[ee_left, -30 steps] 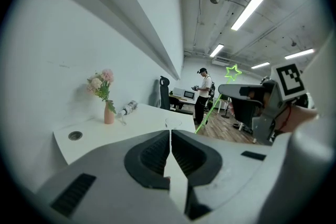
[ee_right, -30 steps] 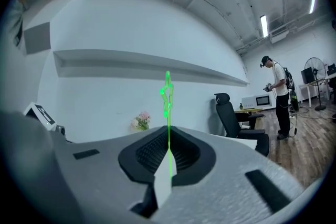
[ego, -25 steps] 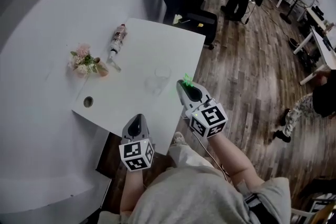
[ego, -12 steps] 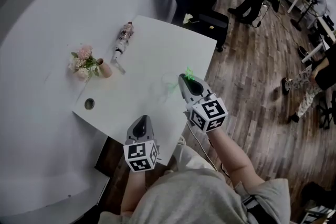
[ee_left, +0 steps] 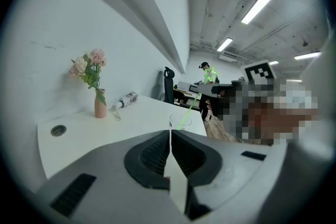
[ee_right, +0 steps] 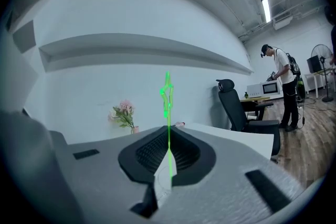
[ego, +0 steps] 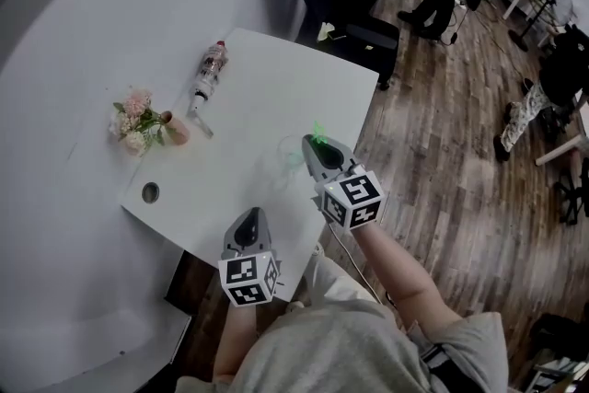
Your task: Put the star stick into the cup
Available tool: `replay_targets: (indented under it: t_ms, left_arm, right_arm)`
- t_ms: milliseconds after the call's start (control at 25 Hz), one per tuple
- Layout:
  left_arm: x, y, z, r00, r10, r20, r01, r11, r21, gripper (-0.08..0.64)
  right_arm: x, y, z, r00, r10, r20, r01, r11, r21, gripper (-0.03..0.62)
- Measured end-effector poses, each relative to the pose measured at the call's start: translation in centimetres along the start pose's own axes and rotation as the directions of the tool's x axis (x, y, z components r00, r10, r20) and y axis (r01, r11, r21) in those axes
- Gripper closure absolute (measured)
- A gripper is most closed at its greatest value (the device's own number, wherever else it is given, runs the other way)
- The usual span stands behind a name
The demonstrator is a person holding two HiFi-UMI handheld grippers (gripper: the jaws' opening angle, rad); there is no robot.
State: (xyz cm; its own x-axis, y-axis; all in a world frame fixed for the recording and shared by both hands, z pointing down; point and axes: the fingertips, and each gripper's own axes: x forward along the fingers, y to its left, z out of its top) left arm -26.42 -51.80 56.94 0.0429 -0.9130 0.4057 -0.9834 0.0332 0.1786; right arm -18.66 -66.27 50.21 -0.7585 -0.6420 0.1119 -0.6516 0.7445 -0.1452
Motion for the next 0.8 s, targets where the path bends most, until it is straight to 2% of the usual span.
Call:
replay_targets:
  t_ms: [480,640,800]
  left_arm:
    - [1.6,0.1,-0.9,1.000,-0.005,-0.028,0.005,1.000,0.005,0.549]
    - [1.7,0.1,-1.1,0.999,-0.003,-0.037,0.003,1.000,0.012,0.549]
    - [1.7,-0.4,-0.8,0.999,-0.006,-0.035,0.006,1.000,0.015,0.549]
  right_arm:
    - [2.2,-2.1,-4.6,0.996,-0.018,-0.082,0.025,0.996,0.084,0.583]
    - [2.6,-2.4,-4.8,0.997,-0.016,-0.076,0.025,0.992,0.123,0.583]
    - [2.7,-2.8,-4.8,0.997,-0.019,-0.077,0.029,0.992,0.124,0.578]
